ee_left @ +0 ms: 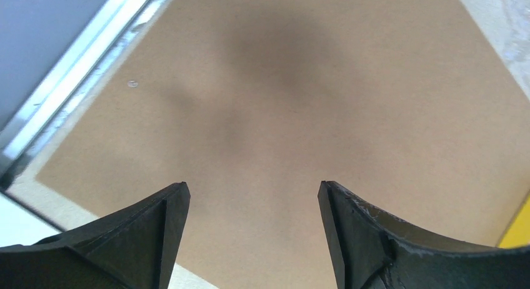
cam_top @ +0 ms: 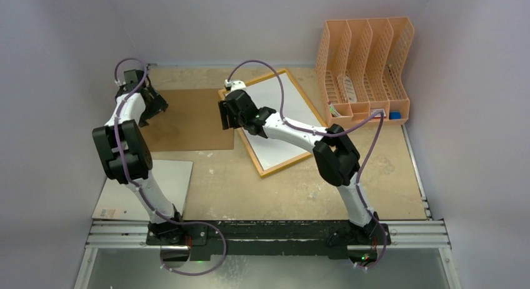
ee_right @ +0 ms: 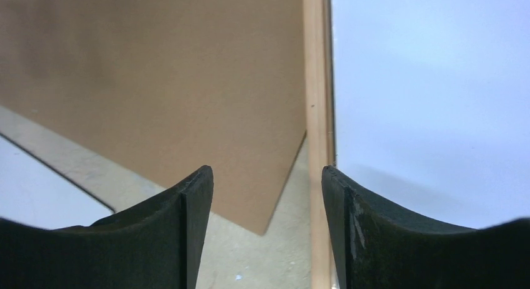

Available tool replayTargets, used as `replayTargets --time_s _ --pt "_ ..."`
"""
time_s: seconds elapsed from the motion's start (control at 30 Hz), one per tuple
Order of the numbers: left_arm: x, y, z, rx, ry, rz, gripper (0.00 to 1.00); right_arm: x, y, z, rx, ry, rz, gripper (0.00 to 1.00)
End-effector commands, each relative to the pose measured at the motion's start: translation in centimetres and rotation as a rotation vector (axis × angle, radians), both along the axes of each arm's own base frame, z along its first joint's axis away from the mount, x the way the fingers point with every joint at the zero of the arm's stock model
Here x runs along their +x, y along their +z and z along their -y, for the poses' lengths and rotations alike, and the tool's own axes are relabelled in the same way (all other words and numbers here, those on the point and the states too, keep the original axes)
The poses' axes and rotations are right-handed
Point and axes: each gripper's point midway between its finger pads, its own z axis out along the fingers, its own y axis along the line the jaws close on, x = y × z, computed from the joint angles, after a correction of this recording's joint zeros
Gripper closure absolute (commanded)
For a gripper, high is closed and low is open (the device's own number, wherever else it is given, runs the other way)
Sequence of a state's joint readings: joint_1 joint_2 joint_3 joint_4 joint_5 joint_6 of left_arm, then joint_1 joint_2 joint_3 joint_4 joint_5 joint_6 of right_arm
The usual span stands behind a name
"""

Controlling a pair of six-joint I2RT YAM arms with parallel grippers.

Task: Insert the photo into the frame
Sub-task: Adjust the photo frame item at the center of the board, then adjust the photo frame at the center of the board.

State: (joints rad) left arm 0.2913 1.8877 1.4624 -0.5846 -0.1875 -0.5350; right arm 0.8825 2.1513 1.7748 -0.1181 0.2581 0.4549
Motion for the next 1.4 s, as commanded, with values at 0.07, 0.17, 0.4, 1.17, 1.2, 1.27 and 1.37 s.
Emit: replayTargets --time_s 0.07,0.17,0.4,1.17,1.2,1.27,1.37 --pt "2.0 -0.1 3.1 -0.15 -0.115 0.113 0.22 0.3 -3.5 2.9 -0.226 0.014 0.003 0.36" --pt "2.2 -1.1 3.7 -0.19 -0.126 0.106 0.23 0.4 -4.4 3.6 -0.282 0.015 0.008 0.36" --pt "2.2 -3.0 4.3 -0.235 -0.124 0.086 0.24 -0.7 -6.3 3.7 -0.318 0.069 -0.042 0.45" --pt "1.6 -5.8 4.5 -0.256 -0.115 0.031 0.25 -2.6 -8.8 3.9 -0.356 0.003 -0.136 0.8" --pt "1.6 -5.9 4.5 -0.256 -0.115 0.031 0.25 -2.6 -8.6 3.9 -0.344 -0.019 -0.141 0.84" --pt "1.7 -5.9 4.6 -0.261 -0.114 0.033 0.25 -3.0 -8.6 3.8 -0.296 -0.086 -0.19 0.96" --pt "1.5 -6.3 4.8 -0.271 -0.112 0.031 0.25 -3.7 -8.2 3.4 -0.209 -0.206 -0.268 1.0"
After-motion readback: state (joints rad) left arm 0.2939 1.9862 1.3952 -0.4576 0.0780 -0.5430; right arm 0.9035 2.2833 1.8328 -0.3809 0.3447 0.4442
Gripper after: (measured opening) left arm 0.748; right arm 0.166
